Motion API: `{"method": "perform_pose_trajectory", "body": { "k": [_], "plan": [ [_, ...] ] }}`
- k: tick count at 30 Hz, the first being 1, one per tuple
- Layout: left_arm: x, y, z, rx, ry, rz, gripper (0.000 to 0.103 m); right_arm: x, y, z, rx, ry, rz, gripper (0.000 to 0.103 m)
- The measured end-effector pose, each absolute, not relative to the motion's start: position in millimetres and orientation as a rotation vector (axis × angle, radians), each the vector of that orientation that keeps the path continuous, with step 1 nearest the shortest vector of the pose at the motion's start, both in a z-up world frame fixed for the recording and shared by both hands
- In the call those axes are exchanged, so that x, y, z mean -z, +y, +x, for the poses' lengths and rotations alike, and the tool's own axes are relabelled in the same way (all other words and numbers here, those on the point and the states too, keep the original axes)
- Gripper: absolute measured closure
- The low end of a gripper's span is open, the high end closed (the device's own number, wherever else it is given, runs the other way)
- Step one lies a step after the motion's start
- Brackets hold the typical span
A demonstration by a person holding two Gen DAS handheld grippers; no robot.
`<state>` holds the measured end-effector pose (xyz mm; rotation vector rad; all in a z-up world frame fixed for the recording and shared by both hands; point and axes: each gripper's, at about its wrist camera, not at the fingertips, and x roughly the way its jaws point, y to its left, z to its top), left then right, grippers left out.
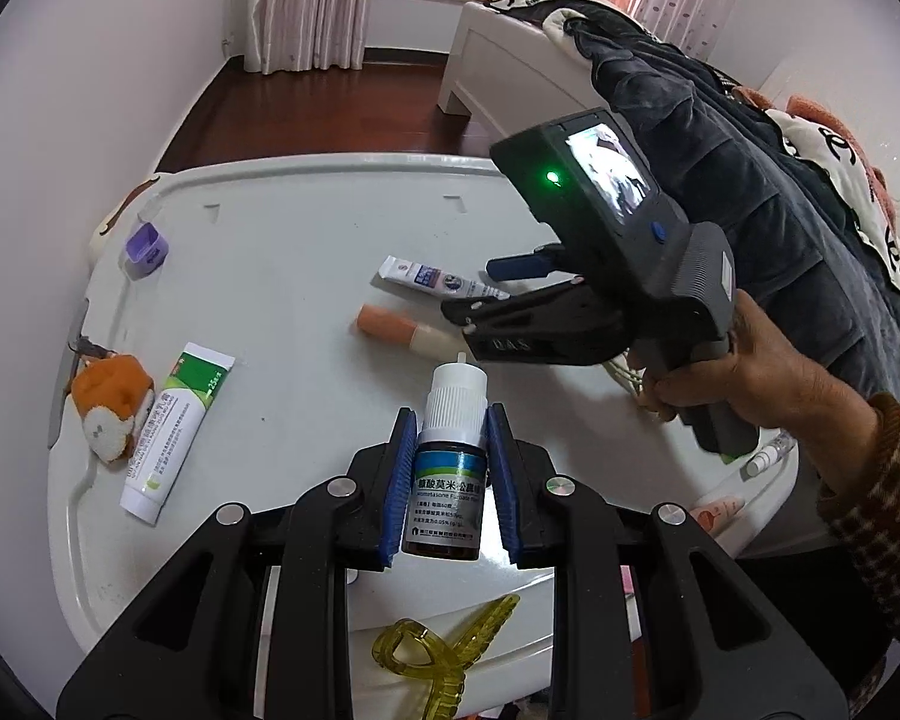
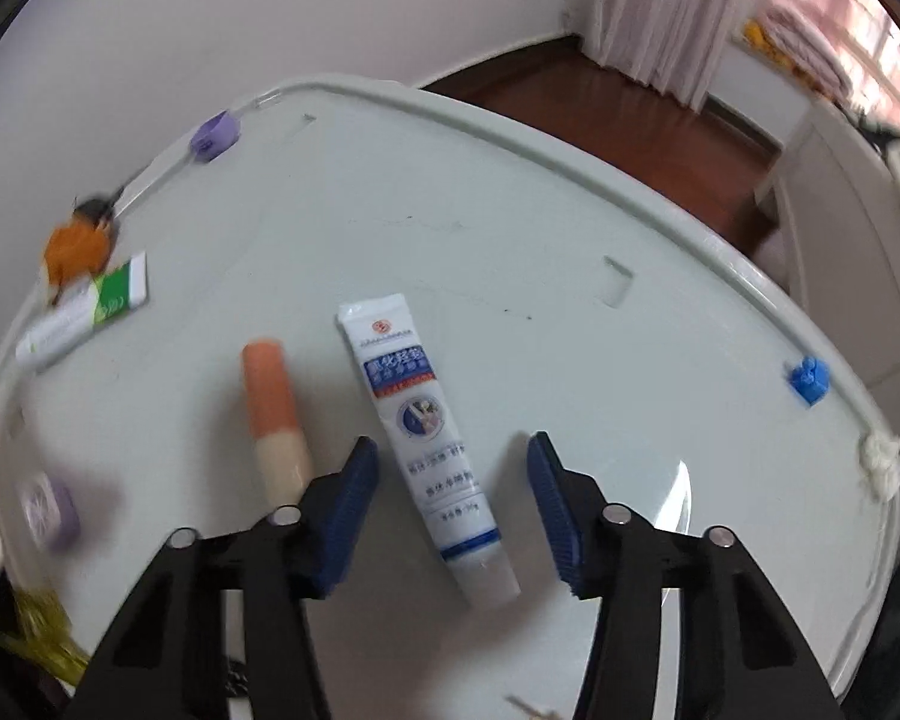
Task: Collect trash
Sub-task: 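Grasp the small white dropper bottle with the left tool while the right tool grasps the white tube, then drop the dropper bottle and white tube into the orange bucket with both tools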
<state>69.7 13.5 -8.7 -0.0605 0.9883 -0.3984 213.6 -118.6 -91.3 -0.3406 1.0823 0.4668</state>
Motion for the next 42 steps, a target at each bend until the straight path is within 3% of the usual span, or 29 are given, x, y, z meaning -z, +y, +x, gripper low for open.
{"method": "perform_pose_trajectory", "body": {
  "k": [1,4,14,22,30,36,42],
  "plan": [
    [7,14,69,0.404,0.985,-0.065,0.079,89,-118,215,-0.459,1.102,-0.306,0.076],
    [6,14,68,0.41,0.983,-0.073,0.079,88,-120,211,-0.429,1.141,-0.236,0.08],
    [2,14,65,0.429,0.98,-0.079,0.079,84,-137,175,-0.395,1.127,-0.165,0.081],
    [1,11,61,0.441,0.979,-0.062,0.079,44,-156,152,-0.392,1.066,-0.09,0.081],
    [-9,3,15,0.496,0.96,-0.024,0.079,1,-171,48,-0.449,1.009,-0.034,0.081],
    [8,-7,-66,0.559,1.045,-0.046,0.079,24,-192,-59,-0.476,1.103,0.031,0.08],
    [60,-25,-118,0.552,1.221,0.017,0.079,98,-193,-130,-0.484,1.303,0.099,0.08]
  ]
}}
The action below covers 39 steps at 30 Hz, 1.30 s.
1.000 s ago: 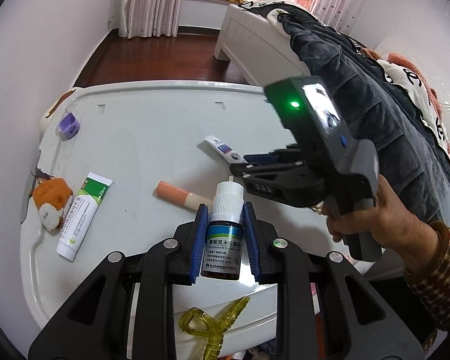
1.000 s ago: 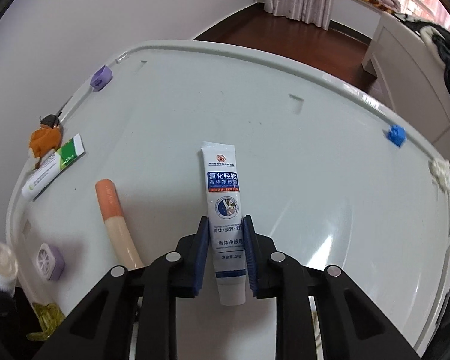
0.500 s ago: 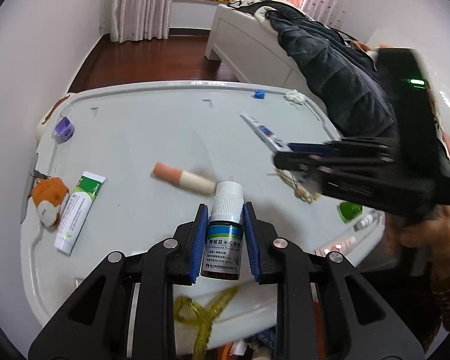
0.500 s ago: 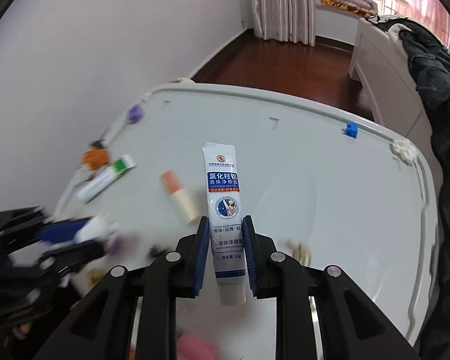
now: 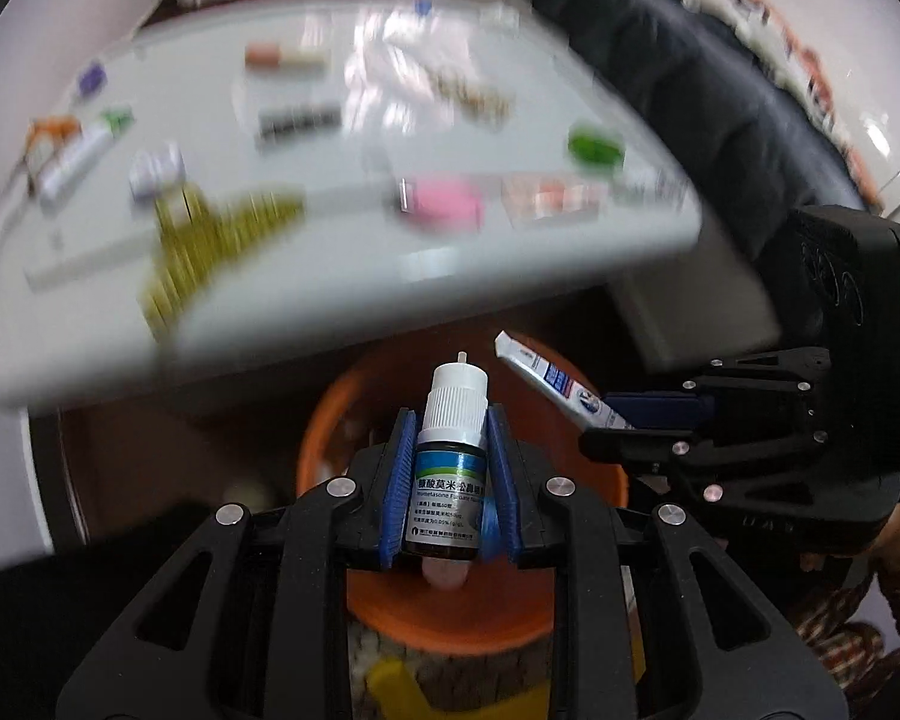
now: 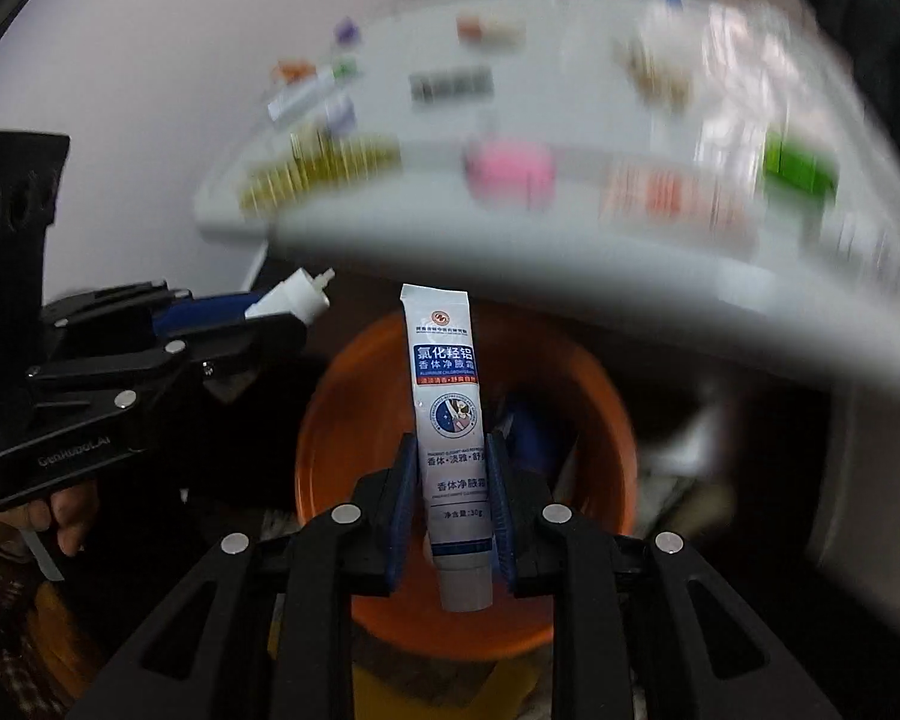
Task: Collect trash
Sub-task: 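Drop the dropper bottle and white tube into the orange bucket with both tools, then grasp the orange-capped cream tube with the right tool and lift it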
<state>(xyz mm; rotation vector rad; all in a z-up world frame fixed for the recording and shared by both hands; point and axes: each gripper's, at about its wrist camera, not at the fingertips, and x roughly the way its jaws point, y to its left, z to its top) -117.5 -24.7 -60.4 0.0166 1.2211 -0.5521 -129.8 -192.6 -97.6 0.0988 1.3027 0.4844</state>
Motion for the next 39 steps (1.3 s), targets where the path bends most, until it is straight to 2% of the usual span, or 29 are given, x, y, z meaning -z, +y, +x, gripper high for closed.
{"method": "perform_pose_trajectory", "body": {
  "k": [2,4,5,6,10,19,25,27,28,29,30,32,35,39],
  "plan": [
    [76,-32,-126,0.529,1.264,0.052,0.078,121,-189,-140,-0.487,1.355,0.099,0.077],
    [86,-35,-130,0.505,1.291,0.076,0.068,137,-185,-145,-0.479,1.395,0.104,0.075],
    [88,-34,-130,0.488,1.294,0.082,0.059,142,-184,-145,-0.474,1.41,0.109,0.064],
    [88,-34,-130,0.474,1.296,0.086,0.055,146,-185,-145,-0.461,1.423,0.126,0.059],
    [81,-32,-127,0.411,1.257,0.129,0.054,140,-192,-141,-0.419,1.387,0.146,0.034],
    [65,-30,-113,0.317,1.175,0.22,0.054,112,-219,-129,-0.382,1.292,0.192,0.032],
    [61,-26,-100,0.302,1.158,0.208,0.054,71,-216,-98,-0.39,1.171,0.039,0.03],
    [57,-21,-92,0.29,1.146,0.185,0.054,49,-209,-79,-0.39,1.075,-0.053,0.024],
    [50,-16,-84,0.277,1.132,0.161,0.054,37,-204,-65,-0.389,1.014,-0.102,0.016],
    [45,-12,-79,0.266,1.118,0.143,0.051,29,-199,-56,-0.392,0.975,-0.129,0.013],
    [40,-9,-74,0.253,1.103,0.129,0.043,16,-190,-37,-0.404,0.912,-0.164,0.013],
    [26,1,-59,0.211,1.053,0.093,0.036,6,-178,-10,-0.414,0.859,-0.185,0.008],
    [12,12,-39,0.171,1.005,0.058,0.036,8,-153,44,-0.426,0.849,-0.195,0.008],
    [14,24,-24,0.129,0.984,0.033,0.036,40,-116,100,-0.439,0.908,-0.226,0.008]
  ]
}}
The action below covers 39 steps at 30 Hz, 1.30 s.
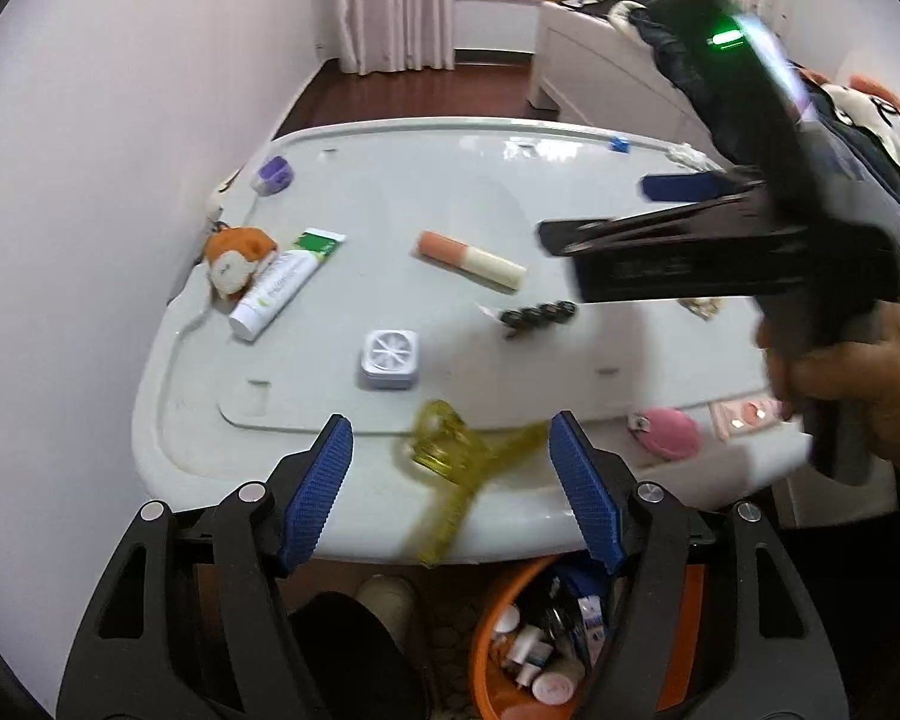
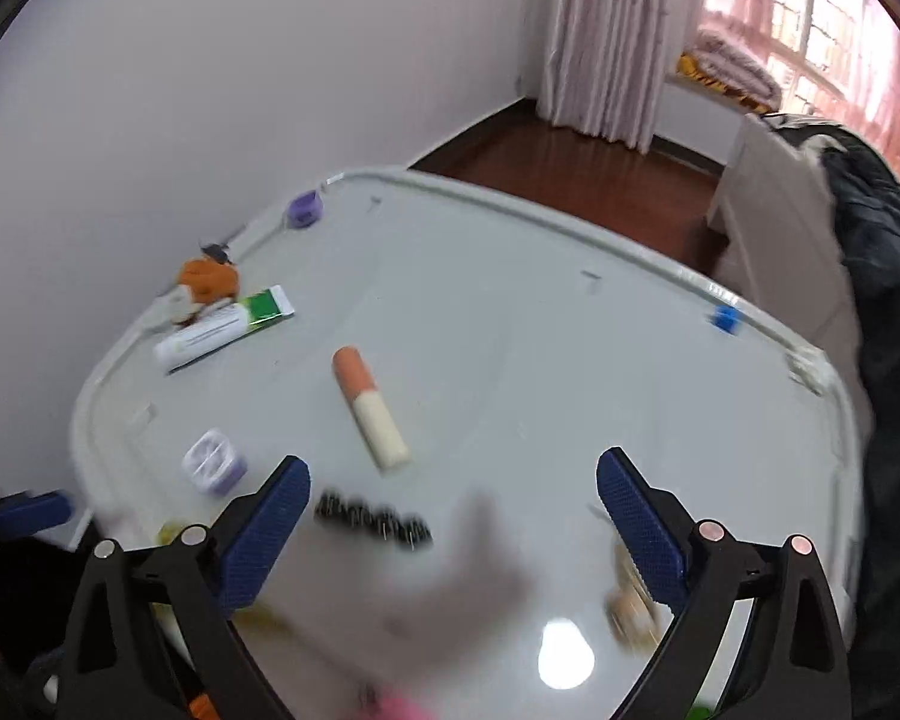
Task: Collect trash
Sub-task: 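Grasp the orange-capped cream tube with the right tool and lift it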
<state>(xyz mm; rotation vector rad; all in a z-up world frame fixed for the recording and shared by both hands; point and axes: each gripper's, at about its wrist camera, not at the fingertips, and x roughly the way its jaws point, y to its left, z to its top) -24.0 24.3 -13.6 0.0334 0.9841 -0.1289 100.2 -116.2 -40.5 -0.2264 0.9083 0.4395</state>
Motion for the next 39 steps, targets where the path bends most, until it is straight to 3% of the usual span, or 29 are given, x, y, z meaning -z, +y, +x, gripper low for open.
{"method": "perform_pose_trajectory", "body": {
  "k": [3,7,9,11,13,19,30,39],
  "plan": [
    [26,37,-20,0.111,1.008,0.011,0.036,61,-91,122,-0.491,0.943,-0.239,0.018],
    [32,52,-18,0.109,1.03,-0.039,0.036,90,-61,142,-0.525,1.01,-0.312,0.048],
    [32,57,-18,0.102,1.023,-0.04,0.036,101,-55,146,-0.54,1.035,-0.32,0.051],
    [33,62,-18,0.1,1.025,-0.054,0.036,101,-56,149,-0.571,1.059,-0.276,0.071],
    [36,65,-17,0.105,1.034,-0.075,0.036,100,-59,151,-0.594,1.099,-0.228,0.083],
    [38,73,-16,0.112,1.052,-0.136,0.036,100,-68,147,-0.624,1.174,-0.072,0.085],
    [24,105,-11,-0.003,1.007,-0.142,0.036,62,-85,109,-0.605,1.054,-0.07,0.085],
    [28,97,-10,0.012,1.027,-0.122,0.036,60,-100,119,-0.602,1.06,-0.046,0.085]
  ]
}}
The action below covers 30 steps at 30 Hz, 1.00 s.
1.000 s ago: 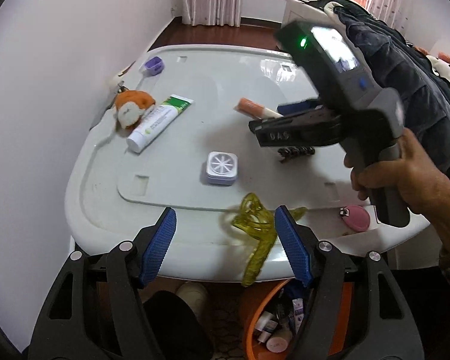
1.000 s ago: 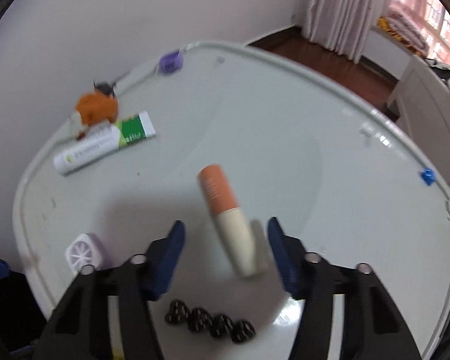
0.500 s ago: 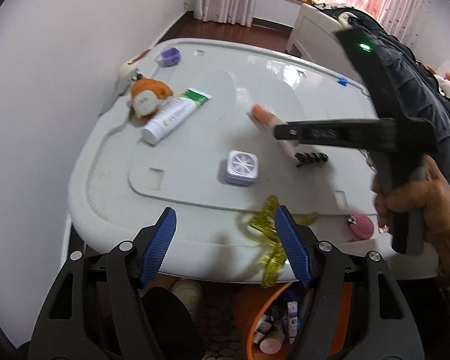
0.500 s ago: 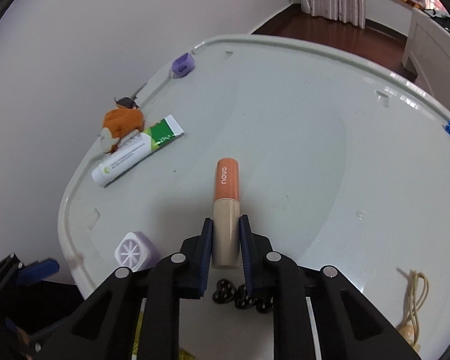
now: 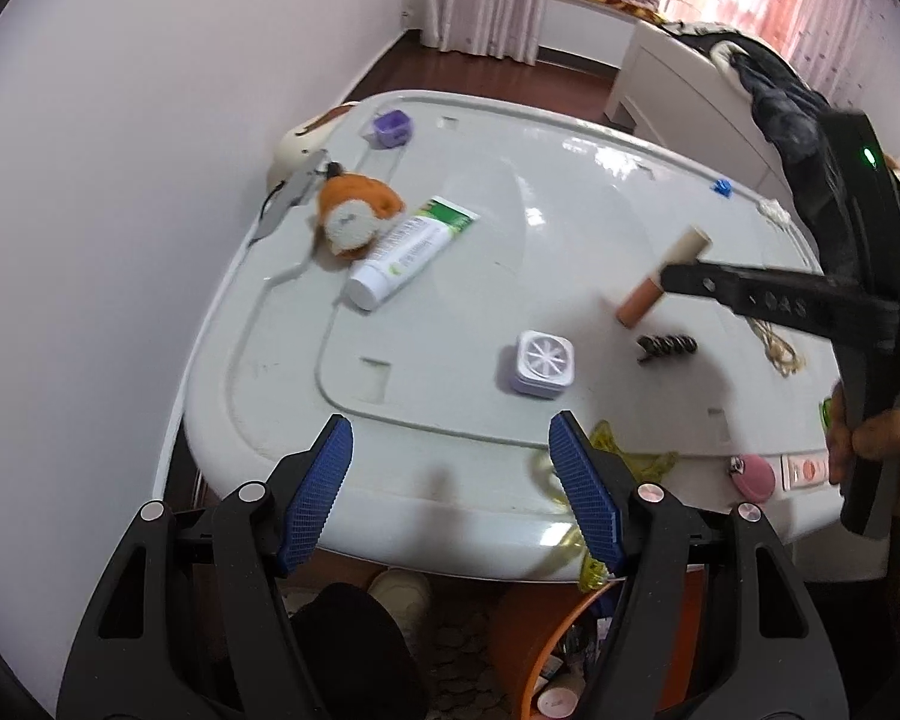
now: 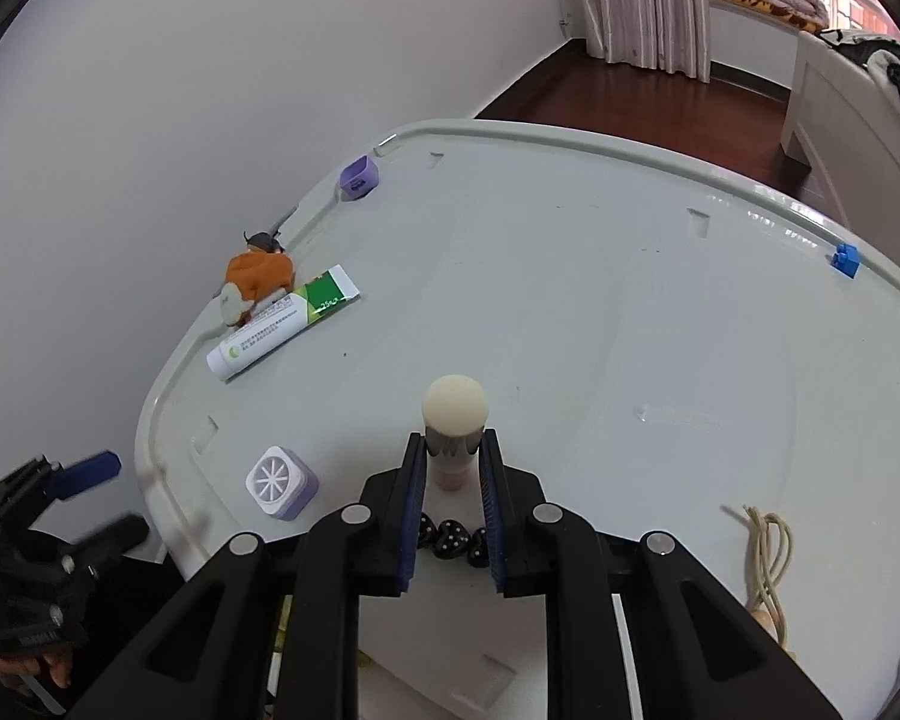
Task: Collect trash
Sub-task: 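Grasp the orange-capped cream tube with the right tool and lift it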
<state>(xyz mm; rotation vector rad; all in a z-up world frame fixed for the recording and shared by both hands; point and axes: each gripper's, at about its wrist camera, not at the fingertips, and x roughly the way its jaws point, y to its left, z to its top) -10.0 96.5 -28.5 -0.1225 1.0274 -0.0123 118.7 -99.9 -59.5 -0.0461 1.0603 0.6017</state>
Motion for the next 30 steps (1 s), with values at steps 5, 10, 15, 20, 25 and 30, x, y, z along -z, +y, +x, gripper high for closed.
{"method": "perform_pose_trajectory", "body": {
  "k": [5,10,15,20,25,30],
  "plan": [
    [31,93,-10,0.033,1.034,-0.124,0.036,79,-83,130,-0.579,1.087,-0.104,0.081],
    [31,97,-10,0.033,1.027,-0.131,0.036,92,-58,154,-0.53,1.086,-0.168,0.077],
    [31,101,-10,0.042,1.026,-0.156,0.036,98,-45,172,-0.488,1.098,-0.199,0.056],
    [30,106,-11,0.048,1.022,-0.176,0.036,97,-45,180,-0.475,1.156,-0.146,0.085],
    [30,112,-12,0.044,1.023,-0.204,0.036,90,-57,162,-0.493,1.148,-0.101,0.085],
    [30,115,-11,0.029,1.02,-0.208,0.036,70,-69,136,-0.522,1.104,-0.088,0.085]
  ]
}}
